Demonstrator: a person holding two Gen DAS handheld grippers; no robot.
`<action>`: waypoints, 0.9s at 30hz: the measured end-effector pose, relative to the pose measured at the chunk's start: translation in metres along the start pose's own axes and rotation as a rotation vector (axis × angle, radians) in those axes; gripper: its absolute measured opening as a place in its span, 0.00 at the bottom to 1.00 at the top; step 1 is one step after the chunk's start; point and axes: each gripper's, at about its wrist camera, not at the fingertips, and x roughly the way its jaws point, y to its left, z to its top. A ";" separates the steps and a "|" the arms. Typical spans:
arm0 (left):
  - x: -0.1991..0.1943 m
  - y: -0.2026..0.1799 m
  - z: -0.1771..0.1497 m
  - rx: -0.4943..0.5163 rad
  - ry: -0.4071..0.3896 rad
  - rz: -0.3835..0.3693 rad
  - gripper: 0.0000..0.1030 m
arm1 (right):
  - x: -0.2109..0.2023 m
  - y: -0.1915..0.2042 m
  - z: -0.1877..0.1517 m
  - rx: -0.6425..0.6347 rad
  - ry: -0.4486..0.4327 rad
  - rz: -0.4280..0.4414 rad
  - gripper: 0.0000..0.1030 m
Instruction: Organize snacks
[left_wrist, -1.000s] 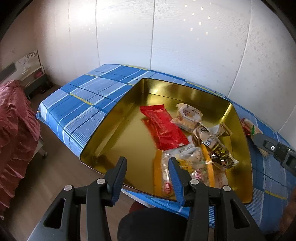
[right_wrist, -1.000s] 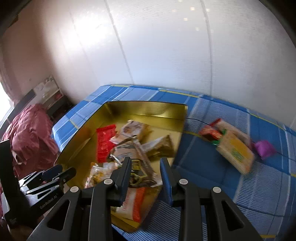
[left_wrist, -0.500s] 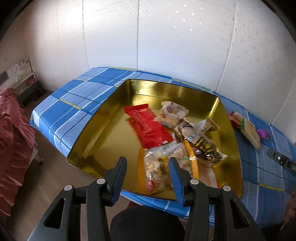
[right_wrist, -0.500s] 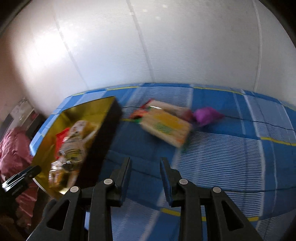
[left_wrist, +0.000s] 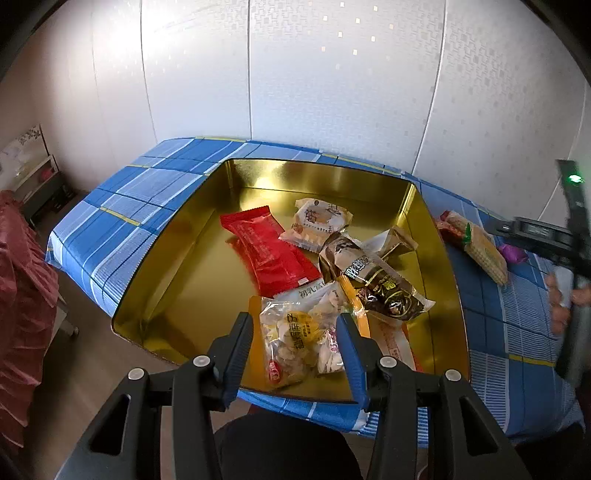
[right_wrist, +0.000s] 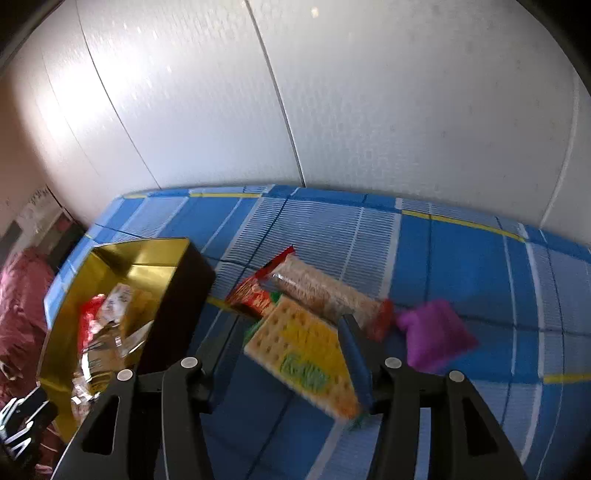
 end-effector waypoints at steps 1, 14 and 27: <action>0.001 -0.001 0.001 0.003 0.003 -0.004 0.46 | 0.006 0.000 0.000 -0.007 0.020 0.002 0.52; -0.006 -0.047 0.026 0.087 -0.034 -0.100 0.46 | -0.014 -0.004 -0.056 -0.153 0.191 0.125 0.52; -0.015 -0.083 0.024 0.170 -0.031 -0.144 0.50 | 0.012 0.007 -0.009 -0.281 0.107 0.039 0.62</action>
